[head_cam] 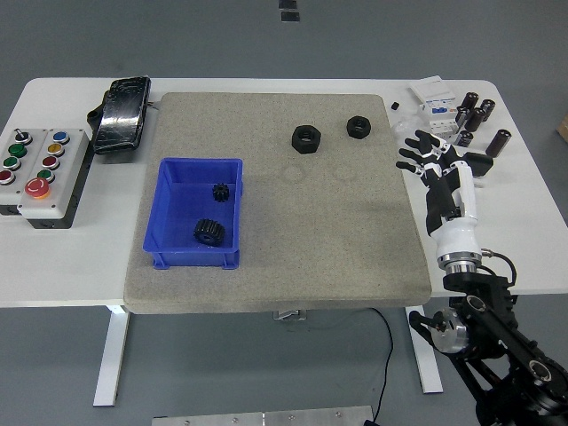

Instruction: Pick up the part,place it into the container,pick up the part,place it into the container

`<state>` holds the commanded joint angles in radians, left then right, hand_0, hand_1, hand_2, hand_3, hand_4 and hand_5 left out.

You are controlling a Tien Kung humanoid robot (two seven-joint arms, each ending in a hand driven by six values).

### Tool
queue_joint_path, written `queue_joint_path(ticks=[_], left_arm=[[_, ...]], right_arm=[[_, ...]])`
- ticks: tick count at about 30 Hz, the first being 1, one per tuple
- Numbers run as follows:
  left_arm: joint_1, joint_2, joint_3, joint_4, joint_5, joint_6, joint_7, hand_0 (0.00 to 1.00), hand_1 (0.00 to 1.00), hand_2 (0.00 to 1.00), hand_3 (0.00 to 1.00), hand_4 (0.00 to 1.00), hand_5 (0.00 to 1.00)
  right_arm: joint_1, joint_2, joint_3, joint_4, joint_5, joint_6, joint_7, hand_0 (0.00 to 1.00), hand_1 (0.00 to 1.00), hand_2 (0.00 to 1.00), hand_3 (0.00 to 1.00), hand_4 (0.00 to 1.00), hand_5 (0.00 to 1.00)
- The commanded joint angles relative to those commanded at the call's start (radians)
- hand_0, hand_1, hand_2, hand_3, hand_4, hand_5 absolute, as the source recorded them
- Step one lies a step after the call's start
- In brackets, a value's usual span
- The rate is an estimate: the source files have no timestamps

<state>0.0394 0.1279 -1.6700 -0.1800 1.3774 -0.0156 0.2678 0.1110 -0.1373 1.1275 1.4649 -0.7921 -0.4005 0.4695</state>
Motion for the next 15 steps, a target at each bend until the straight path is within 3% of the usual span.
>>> queue_joint_path(ticks=[3, 4, 15], left_arm=[[-0.002, 0.000, 0.002, 0.000, 0.000, -0.002, 0.001, 0.615, 0.401, 0.456, 0.662, 0.657, 0.508], [-0.003, 0.001, 0.002, 0.000, 0.001, -0.003, 0.001, 0.615, 0.401, 0.401, 0.656, 0.654, 0.504], [-0.038, 0.024, -0.007, 0.000, 0.018, -0.007, 0.000, 0.614, 0.418, 0.380, 0.656, 0.655, 0.503]], right_arm=[[0.006, 0.000, 0.001, 0.014, 0.032, 0.005, -0.001, 0.507, 0.587, 0.607, 0.622, 0.745, 0.492], [0.004, -0.001, 0.003, 0.016, 0.039, 0.007, -0.001, 0.495, 0.590, 0.608, 0.623, 0.740, 0.487], [-0.019, -0.001, 0.064, 0.007, 0.075, 0.009, 0.004, 0.491, 0.568, 0.603, 0.622, 0.734, 0.475]])
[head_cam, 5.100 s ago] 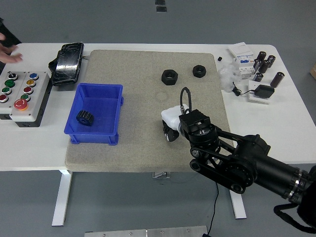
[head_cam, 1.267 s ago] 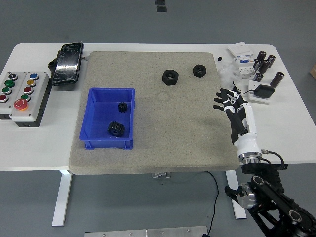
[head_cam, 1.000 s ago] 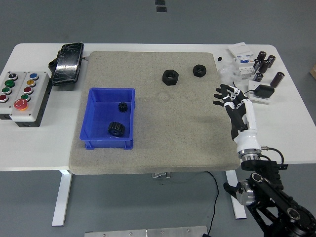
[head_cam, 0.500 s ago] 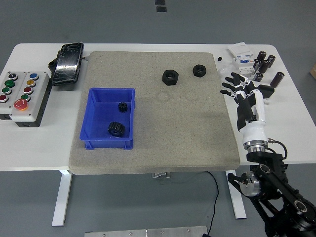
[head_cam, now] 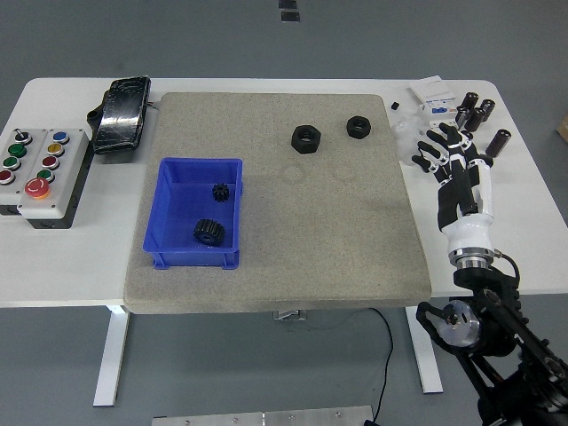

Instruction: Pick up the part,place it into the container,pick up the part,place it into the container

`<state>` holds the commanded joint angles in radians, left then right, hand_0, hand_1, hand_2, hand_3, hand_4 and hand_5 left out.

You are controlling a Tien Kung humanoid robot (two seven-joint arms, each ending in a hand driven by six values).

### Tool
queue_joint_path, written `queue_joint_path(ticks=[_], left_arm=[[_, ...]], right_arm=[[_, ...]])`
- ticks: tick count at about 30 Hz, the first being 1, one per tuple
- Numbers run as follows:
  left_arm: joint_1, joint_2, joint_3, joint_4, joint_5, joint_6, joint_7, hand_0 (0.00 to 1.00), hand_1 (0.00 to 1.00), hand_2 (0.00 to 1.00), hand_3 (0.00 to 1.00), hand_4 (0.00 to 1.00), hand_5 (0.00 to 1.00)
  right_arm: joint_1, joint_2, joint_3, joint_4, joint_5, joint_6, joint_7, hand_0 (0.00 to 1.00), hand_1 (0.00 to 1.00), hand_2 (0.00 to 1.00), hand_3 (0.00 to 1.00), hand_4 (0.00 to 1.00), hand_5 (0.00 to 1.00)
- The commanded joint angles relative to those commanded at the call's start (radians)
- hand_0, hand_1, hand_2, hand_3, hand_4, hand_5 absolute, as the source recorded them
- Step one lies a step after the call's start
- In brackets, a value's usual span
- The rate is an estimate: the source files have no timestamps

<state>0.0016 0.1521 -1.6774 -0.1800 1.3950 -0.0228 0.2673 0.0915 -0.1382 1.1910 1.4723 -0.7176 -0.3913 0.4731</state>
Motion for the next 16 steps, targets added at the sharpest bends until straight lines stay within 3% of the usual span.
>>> queue_joint_path(ticks=[2, 16], left_arm=[[-0.006, 0.002, 0.001, 0.000, -0.001, 0.001, -0.003, 0.614, 0.438, 0.426, 0.653, 0.652, 0.481], [-0.017, -0.012, 0.000, 0.000, -0.014, 0.005, -0.009, 0.613, 0.458, 0.464, 0.648, 0.649, 0.444]], right_arm=[[0.002, 0.001, 0.005, 0.000, -0.005, -0.002, -0.002, 0.485, 0.552, 0.603, 0.623, 0.720, 0.456], [-0.010, 0.018, 0.032, -0.004, 0.025, 0.021, 0.018, 0.478, 0.545, 0.599, 0.625, 0.711, 0.431]])
